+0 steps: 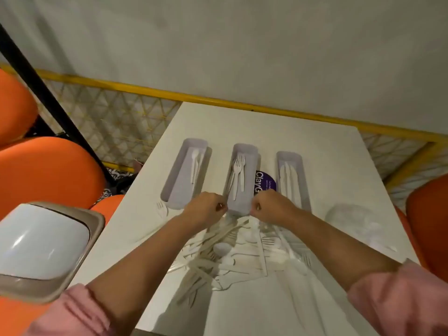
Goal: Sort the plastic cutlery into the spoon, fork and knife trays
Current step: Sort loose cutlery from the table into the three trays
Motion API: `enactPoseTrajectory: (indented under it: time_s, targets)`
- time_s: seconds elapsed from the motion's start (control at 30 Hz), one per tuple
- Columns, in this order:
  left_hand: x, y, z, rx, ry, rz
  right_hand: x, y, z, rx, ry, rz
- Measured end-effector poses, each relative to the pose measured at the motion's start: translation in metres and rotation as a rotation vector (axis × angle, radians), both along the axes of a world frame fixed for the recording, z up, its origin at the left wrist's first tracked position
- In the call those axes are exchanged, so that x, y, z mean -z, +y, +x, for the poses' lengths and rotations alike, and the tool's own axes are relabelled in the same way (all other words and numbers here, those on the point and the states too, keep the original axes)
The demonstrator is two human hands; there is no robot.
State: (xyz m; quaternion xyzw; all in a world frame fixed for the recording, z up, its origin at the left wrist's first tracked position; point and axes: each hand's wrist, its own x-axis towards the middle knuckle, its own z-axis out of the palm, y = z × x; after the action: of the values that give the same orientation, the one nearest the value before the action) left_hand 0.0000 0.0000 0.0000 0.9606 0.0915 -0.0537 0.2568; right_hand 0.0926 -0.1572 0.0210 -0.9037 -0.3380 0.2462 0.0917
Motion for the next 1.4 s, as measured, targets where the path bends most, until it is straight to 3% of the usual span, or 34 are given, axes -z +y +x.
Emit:
enactPoseTrajectory:
  time_s: [0.13, 0.33, 0.7, 0.87, 1.07, 1.23, 1.4]
  targets:
    - [0.017, -0.008, -0.009, -0.016, 0.057, -0.024, 0.029, -0.016, -0.019, 0.104, 0.009, -0.13]
    - [0.035, -0.027, -0.01, -0.021, 0.1, -0.068, 0.051, -0.03, -0.037, 0.24, 0.005, -0.139]
    - [0.042, -0.05, -0.005, -0.031, 0.09, -0.177, 0.064, -0.04, -0.043, 0.437, 0.131, 0.03]
    - [0.033, -0.06, 0.003, -0.138, 0.064, -0.423, 0.052, -0.045, -0.041, 0.485, 0.125, 0.233]
    - [0.019, -0.074, 0.017, -0.337, 0.087, -0.952, 0.033, -0.039, -0.038, 0.256, 0.061, 0.386]
    - [0.018, -0.068, 0.022, -0.511, -0.052, -1.058, 0.03, -0.032, -0.036, 0.159, 0.087, 0.481]
    - [0.015, -0.053, 0.021, -0.617, -0.103, -1.186, 0.043, -0.035, -0.023, 0.148, 0.062, 0.331]
